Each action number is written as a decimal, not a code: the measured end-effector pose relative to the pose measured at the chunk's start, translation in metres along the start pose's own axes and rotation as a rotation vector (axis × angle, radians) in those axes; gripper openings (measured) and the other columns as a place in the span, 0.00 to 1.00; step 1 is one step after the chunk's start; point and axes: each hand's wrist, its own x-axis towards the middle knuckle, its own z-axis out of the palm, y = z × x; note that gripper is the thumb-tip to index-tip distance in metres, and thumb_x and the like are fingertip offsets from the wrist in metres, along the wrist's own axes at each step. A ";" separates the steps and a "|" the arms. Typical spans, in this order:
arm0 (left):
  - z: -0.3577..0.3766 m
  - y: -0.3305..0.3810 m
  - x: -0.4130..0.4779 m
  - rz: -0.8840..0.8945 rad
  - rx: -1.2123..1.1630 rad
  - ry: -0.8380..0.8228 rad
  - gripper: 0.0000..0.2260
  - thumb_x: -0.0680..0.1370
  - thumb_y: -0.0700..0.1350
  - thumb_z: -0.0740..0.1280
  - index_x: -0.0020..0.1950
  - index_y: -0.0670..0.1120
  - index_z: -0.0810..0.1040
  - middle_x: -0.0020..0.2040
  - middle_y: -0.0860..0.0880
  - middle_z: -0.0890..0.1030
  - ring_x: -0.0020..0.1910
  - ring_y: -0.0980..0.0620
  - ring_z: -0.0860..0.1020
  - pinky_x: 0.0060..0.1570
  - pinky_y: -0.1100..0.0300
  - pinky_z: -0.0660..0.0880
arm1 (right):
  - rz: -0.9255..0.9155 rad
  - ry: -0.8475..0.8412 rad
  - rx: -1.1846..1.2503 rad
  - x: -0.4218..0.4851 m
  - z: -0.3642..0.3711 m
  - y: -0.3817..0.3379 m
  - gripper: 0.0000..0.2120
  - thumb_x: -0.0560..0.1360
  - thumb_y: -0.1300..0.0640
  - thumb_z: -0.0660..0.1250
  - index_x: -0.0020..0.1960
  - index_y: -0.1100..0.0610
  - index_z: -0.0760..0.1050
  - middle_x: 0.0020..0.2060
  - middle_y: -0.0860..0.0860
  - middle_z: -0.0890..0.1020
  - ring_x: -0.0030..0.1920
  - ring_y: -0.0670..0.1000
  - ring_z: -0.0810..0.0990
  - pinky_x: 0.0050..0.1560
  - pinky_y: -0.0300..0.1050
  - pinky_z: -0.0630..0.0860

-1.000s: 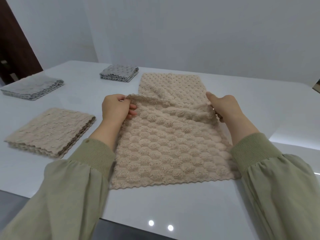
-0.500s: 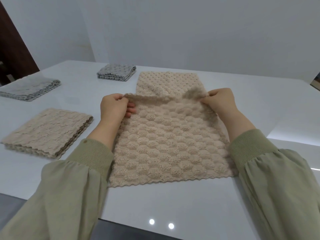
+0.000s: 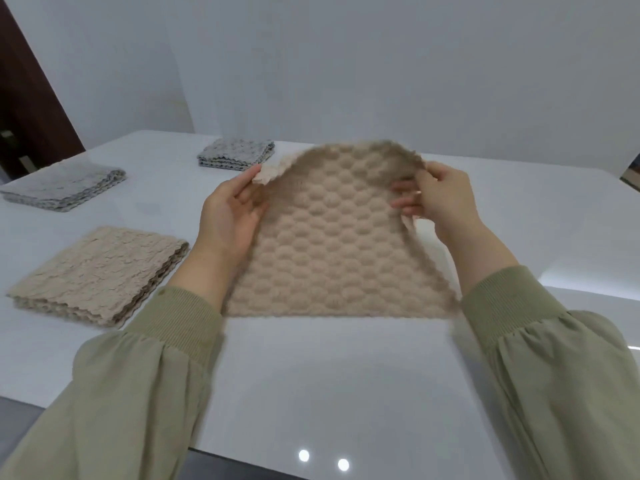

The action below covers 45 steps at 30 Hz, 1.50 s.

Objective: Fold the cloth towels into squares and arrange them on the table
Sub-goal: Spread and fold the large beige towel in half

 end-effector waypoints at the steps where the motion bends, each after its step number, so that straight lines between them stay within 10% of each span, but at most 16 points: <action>1: -0.001 0.001 0.000 0.007 -0.024 -0.003 0.10 0.77 0.40 0.59 0.53 0.41 0.79 0.43 0.47 0.82 0.46 0.50 0.79 0.47 0.60 0.76 | -0.067 0.045 0.031 0.000 0.003 0.000 0.11 0.80 0.61 0.56 0.44 0.55 0.75 0.39 0.53 0.83 0.27 0.50 0.80 0.26 0.40 0.75; 6: -0.015 -0.006 0.000 -0.119 0.206 0.191 0.05 0.76 0.38 0.64 0.45 0.40 0.79 0.45 0.44 0.79 0.44 0.48 0.79 0.40 0.58 0.80 | -0.104 0.173 -0.185 -0.008 0.011 0.043 0.12 0.77 0.62 0.54 0.39 0.55 0.74 0.25 0.52 0.79 0.20 0.50 0.72 0.25 0.44 0.70; 15: -0.018 0.003 -0.026 -0.147 0.540 0.208 0.08 0.77 0.34 0.63 0.42 0.43 0.79 0.40 0.45 0.77 0.31 0.53 0.79 0.26 0.67 0.75 | 0.143 0.165 0.230 -0.037 0.002 0.039 0.17 0.75 0.56 0.54 0.39 0.60 0.79 0.41 0.60 0.82 0.36 0.57 0.82 0.34 0.50 0.80; 17: -0.020 0.006 -0.034 -0.151 0.700 0.163 0.08 0.77 0.35 0.62 0.42 0.44 0.79 0.39 0.46 0.77 0.23 0.55 0.77 0.23 0.66 0.74 | 0.157 0.151 0.069 -0.042 -0.003 0.040 0.21 0.74 0.46 0.55 0.40 0.59 0.81 0.42 0.56 0.82 0.41 0.56 0.81 0.42 0.50 0.78; 20: -0.022 0.008 -0.043 -0.095 0.895 0.130 0.09 0.76 0.36 0.64 0.41 0.47 0.80 0.36 0.46 0.76 0.20 0.57 0.74 0.22 0.67 0.72 | 0.025 0.121 -0.226 -0.049 -0.010 0.047 0.12 0.72 0.57 0.62 0.52 0.60 0.78 0.41 0.49 0.78 0.37 0.48 0.76 0.38 0.36 0.74; 24: -0.017 0.013 -0.054 -0.014 0.923 0.115 0.09 0.76 0.37 0.66 0.42 0.49 0.82 0.33 0.49 0.75 0.23 0.55 0.73 0.25 0.66 0.71 | -0.117 0.177 -0.394 -0.061 -0.018 0.045 0.13 0.73 0.64 0.60 0.55 0.54 0.74 0.37 0.43 0.75 0.33 0.39 0.73 0.31 0.25 0.67; 28: -0.020 0.015 -0.057 0.016 0.989 0.056 0.13 0.74 0.34 0.64 0.41 0.50 0.83 0.29 0.49 0.74 0.22 0.53 0.70 0.28 0.62 0.70 | -0.078 0.183 -0.521 -0.064 -0.025 0.047 0.13 0.71 0.59 0.61 0.53 0.53 0.77 0.50 0.50 0.79 0.49 0.50 0.76 0.49 0.44 0.73; 45: -0.025 0.015 -0.070 0.099 1.517 -0.049 0.13 0.71 0.37 0.66 0.44 0.54 0.82 0.35 0.53 0.74 0.36 0.53 0.72 0.36 0.61 0.69 | -0.139 0.082 -0.768 -0.067 -0.025 0.051 0.16 0.74 0.64 0.57 0.61 0.56 0.72 0.55 0.54 0.78 0.56 0.56 0.74 0.54 0.45 0.68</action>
